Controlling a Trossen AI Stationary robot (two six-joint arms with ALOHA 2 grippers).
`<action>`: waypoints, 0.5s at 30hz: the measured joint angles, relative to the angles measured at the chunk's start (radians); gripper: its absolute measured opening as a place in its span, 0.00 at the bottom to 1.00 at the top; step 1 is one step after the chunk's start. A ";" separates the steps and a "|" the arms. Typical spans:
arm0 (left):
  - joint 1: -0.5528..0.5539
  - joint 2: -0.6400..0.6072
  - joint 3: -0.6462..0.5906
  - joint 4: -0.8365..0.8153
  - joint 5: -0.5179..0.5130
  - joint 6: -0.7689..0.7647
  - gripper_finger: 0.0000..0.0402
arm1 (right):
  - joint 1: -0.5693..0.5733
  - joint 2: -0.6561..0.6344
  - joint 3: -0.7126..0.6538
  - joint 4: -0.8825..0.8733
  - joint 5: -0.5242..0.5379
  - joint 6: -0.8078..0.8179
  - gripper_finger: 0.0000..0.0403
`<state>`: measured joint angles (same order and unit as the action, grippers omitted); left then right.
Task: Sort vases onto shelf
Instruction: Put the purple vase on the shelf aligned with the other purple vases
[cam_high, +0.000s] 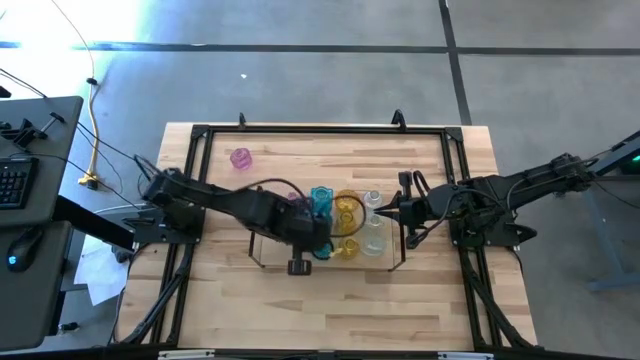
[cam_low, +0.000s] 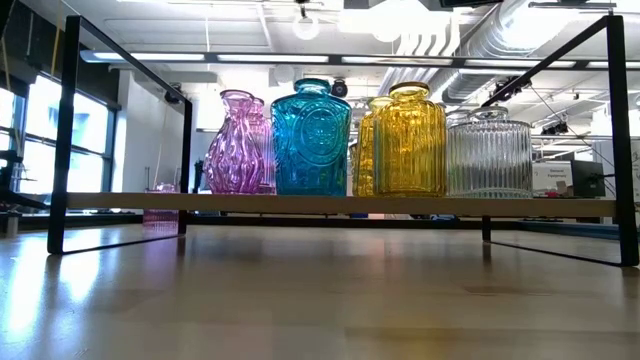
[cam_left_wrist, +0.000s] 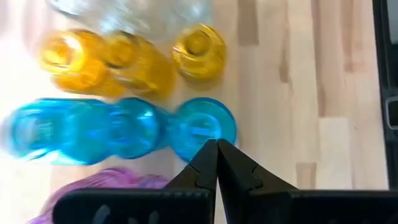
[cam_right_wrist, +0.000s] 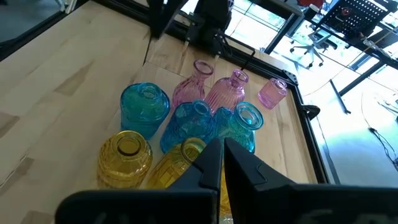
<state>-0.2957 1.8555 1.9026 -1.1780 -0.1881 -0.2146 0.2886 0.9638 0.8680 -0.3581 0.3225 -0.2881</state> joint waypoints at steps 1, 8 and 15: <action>-0.002 -0.016 0.000 -0.002 -0.021 -0.006 0.00 | 0.000 0.000 0.000 -0.001 0.000 0.000 0.00; 0.003 -0.140 -0.040 -0.008 -0.144 -0.047 0.00 | 0.000 0.000 0.000 -0.004 0.000 0.002 0.00; 0.053 -0.341 -0.279 -0.002 -0.276 -0.094 0.00 | 0.000 0.000 0.000 -0.004 0.000 0.002 0.00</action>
<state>-0.2427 1.5141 1.6231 -1.1798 -0.4637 -0.3084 0.2887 0.9638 0.8680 -0.3621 0.3225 -0.2864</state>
